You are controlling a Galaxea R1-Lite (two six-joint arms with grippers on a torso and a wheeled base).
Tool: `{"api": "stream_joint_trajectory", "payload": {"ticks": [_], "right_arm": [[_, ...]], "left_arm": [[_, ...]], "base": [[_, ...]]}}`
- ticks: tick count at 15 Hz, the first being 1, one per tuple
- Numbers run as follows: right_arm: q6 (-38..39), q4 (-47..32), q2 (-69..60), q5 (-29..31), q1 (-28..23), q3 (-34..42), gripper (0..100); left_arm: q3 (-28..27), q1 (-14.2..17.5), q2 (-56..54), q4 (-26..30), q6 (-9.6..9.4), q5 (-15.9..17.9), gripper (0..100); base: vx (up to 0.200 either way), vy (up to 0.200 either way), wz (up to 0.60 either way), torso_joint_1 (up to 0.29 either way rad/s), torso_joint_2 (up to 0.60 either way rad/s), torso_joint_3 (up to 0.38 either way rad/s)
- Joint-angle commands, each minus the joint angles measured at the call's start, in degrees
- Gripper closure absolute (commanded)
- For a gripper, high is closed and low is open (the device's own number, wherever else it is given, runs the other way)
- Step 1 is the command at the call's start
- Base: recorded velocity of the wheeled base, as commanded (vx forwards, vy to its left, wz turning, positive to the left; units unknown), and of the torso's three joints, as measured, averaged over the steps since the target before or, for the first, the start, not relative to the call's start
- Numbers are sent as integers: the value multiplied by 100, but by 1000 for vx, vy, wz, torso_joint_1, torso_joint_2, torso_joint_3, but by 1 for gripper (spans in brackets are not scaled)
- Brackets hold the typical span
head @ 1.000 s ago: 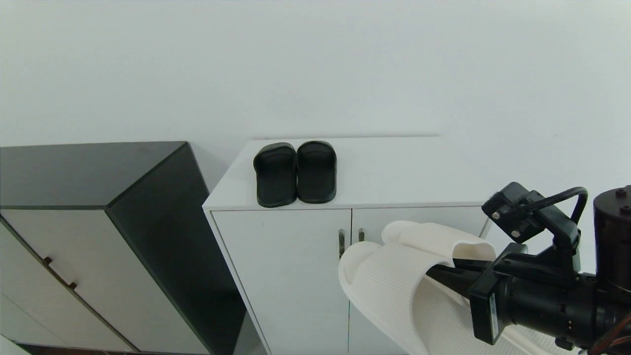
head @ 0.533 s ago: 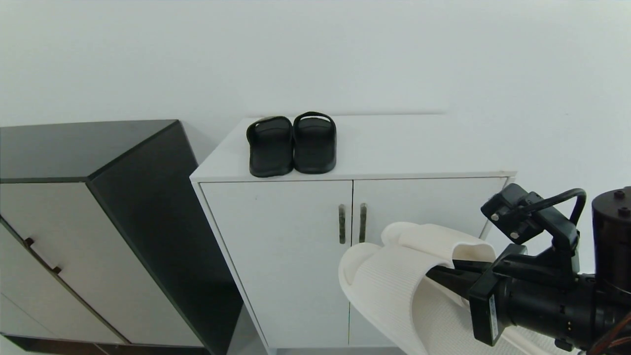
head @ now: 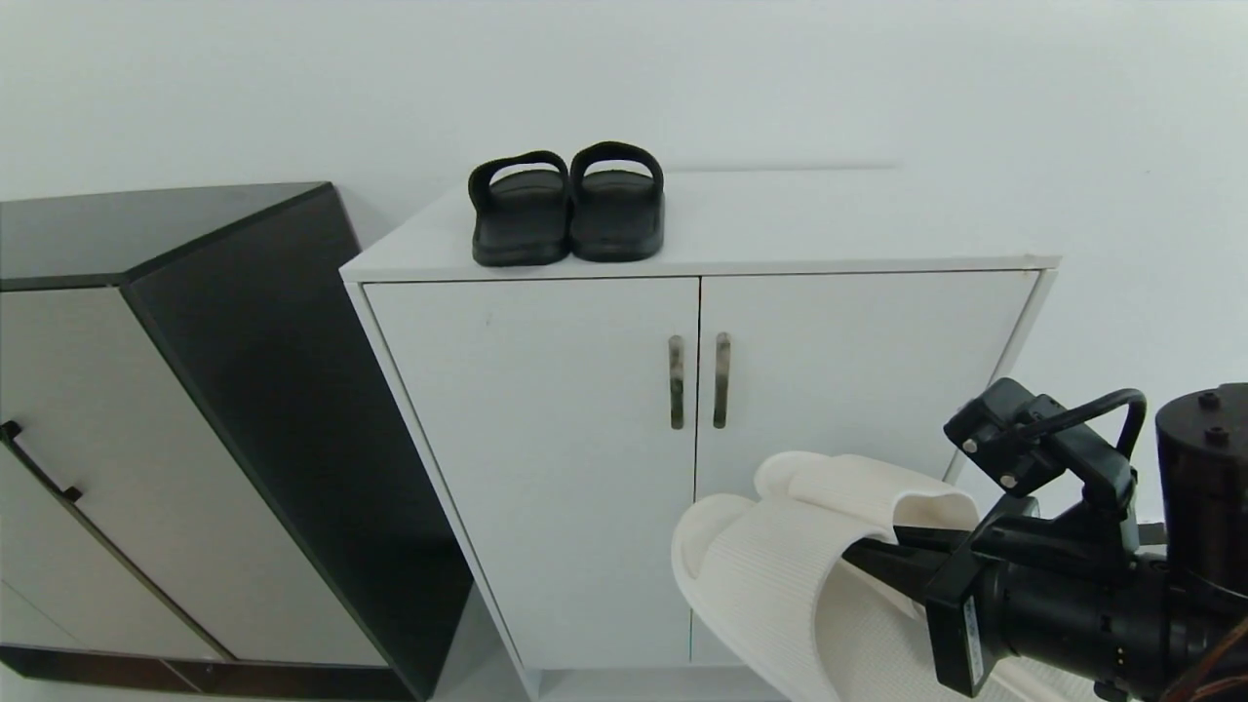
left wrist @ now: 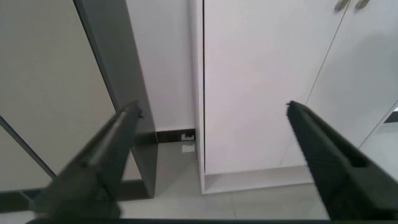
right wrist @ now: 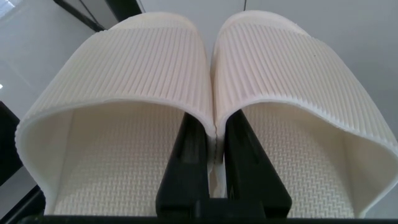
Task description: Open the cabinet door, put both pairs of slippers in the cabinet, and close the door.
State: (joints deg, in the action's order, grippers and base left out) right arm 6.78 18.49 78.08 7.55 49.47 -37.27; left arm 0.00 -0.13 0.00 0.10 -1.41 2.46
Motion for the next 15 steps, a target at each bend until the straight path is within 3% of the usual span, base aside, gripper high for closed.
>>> {"api": "stream_joint_trajectory", "payload": {"ticks": [1,10,12,14,15], "right_arm": [[-1,49,14,1,1,62,100],[-115,286,5,-8,1,237,100],[-115,322,32,-8,1,290,100],[-115,322,32,-16,1,290,100],[-115,322,23,-25,1,299,100]], "left_arm": [[0,5,9,-1,1,0,0],[-18,-4,53,-10,-166,70,0],[-18,-74,290,-27,-421,255,0],[-413,-92,554,-45,-324,325,0],[-932,-110,721,-45,-105,554,0]], "base": [[0,0,0,-129,461,334],[0,0,0,-63,428,361],[0,0,0,10,112,105],[0,0,0,0,0,0],[0,0,0,0,0,0]]}}
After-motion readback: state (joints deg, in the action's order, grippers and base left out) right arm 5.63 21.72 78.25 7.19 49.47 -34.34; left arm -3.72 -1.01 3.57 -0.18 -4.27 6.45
